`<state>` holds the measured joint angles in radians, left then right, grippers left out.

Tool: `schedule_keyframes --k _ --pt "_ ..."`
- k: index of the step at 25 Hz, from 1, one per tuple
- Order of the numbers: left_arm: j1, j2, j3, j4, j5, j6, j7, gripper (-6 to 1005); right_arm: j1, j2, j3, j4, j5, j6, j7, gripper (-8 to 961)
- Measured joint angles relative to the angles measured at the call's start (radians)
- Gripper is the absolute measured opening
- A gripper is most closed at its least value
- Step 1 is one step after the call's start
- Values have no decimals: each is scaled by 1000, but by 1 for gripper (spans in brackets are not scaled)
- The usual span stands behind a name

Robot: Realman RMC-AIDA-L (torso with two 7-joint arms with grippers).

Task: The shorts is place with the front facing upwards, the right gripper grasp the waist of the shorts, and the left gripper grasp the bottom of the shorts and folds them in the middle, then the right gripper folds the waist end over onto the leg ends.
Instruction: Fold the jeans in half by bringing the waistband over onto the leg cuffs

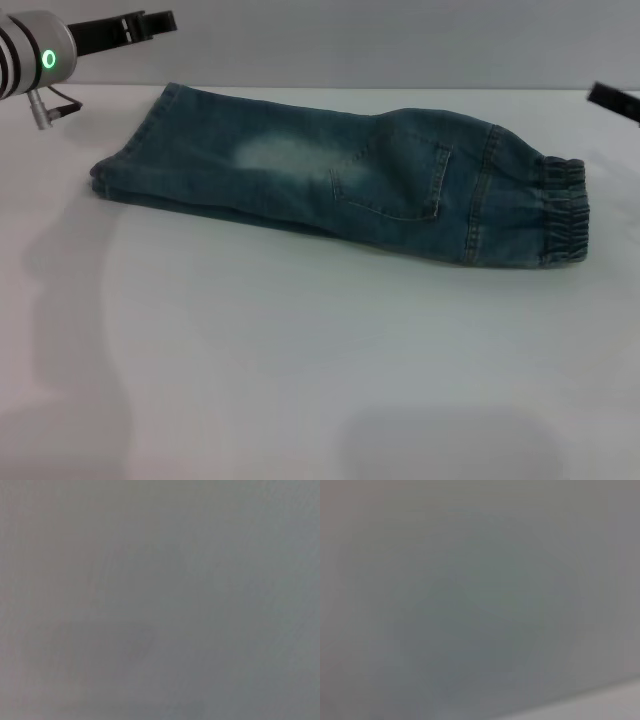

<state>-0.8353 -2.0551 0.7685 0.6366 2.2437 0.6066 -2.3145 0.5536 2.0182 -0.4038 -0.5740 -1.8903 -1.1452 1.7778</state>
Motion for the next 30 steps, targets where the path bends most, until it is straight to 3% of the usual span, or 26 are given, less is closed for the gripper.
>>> schedule_keyframes --k 3,6,11,30 --pt "7 -2 0 -8 -112 1 88 782 28 4 -20 7 19 -34 -45 740" --pt "7 -2 0 -8 -112 1 88 782 53 11 -75 36 19 -26 -64 740" --pt "22 -3 0 -13 -275 8 227 781 86 15 -123 139 18 69 -123 740" --pt "15 -3 0 -15 -291 16 238 775 48 15 -135 187 13 223 -134 740"
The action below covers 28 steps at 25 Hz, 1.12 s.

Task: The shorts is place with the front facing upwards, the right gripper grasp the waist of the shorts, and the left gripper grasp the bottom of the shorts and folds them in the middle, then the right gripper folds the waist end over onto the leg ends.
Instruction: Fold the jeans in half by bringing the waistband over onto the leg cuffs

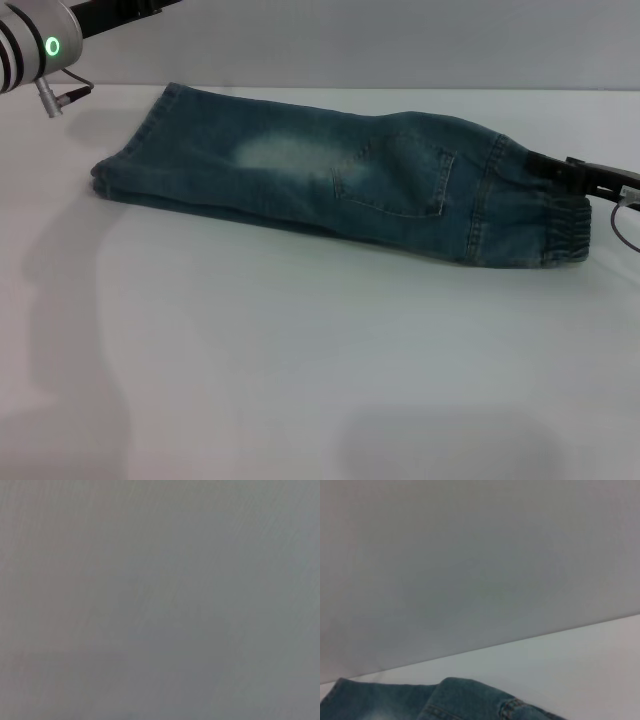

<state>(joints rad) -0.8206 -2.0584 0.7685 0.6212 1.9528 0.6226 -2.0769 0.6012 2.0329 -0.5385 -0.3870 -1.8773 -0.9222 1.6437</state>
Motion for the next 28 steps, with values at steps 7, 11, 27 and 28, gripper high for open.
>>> schedule_keyframes --k 7,11,27,28 --pt "4 -2 6 0 -3 2 0 774 -20 -3 12 -64 8 -61 0 741" --pt "9 -2 33 1 -32 4 17 773 -60 -14 27 -181 42 -201 60 741" --pt "34 -10 40 -135 -752 168 750 770 60 -236 14 -282 -373 -659 640 741" --pt "34 -11 40 -157 -807 200 814 770 78 -237 14 -278 -434 -660 654 741"
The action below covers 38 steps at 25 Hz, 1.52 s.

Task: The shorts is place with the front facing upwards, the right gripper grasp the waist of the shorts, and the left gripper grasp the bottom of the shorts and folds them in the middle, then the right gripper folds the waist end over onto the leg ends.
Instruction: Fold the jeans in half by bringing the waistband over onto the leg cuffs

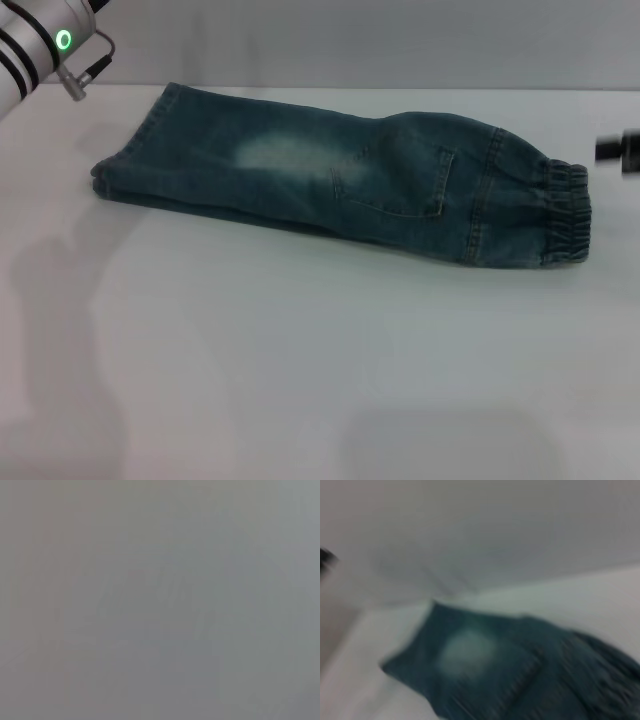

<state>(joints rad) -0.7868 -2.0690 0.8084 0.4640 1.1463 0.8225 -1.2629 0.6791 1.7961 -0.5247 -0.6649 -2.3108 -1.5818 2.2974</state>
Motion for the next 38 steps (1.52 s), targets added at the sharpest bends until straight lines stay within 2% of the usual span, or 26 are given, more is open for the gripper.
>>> schedule_keyframes --k 3,7,13,25,38 --pt "1 0 0 -69 -154 103 156 770 40 6 0 10 -135 -1 23 741" --pt "2 0 0 -101 -220 162 222 770 65 20 -30 17 -209 3 43 741" --pt "8 0 0 -114 -224 181 234 770 61 48 -116 19 -258 89 59 735" --pt "11 0 0 -129 -225 202 236 770 68 108 -126 20 -259 203 32 707" --pt "-1 1 0 -139 -226 190 252 770 101 142 -127 39 -255 285 8 677"
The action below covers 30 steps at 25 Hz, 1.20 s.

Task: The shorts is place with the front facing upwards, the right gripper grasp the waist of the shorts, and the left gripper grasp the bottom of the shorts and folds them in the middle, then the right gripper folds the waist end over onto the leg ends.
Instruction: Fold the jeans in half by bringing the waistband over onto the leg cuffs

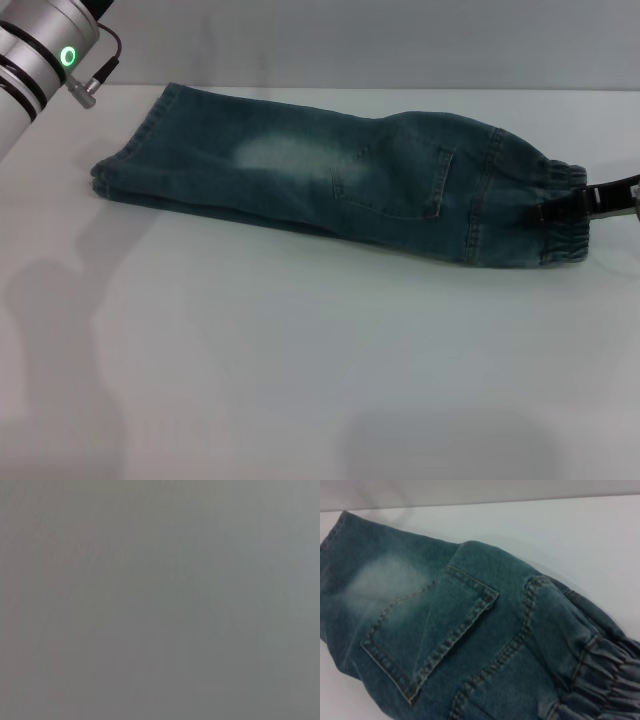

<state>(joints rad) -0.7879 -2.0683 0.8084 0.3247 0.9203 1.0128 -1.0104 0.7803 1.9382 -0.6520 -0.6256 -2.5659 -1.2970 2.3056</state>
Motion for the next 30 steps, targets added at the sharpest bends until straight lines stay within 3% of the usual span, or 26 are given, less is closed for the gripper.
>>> schedule_keyframes --k 22,30 --pt "-11 -1 0 -1 -2 -39 13 770 4 48 -2 6 4 71 -34 626" --pt "-11 -1 0 -1 -2 -39 13 770 1 48 -2 15 5 75 -55 277"
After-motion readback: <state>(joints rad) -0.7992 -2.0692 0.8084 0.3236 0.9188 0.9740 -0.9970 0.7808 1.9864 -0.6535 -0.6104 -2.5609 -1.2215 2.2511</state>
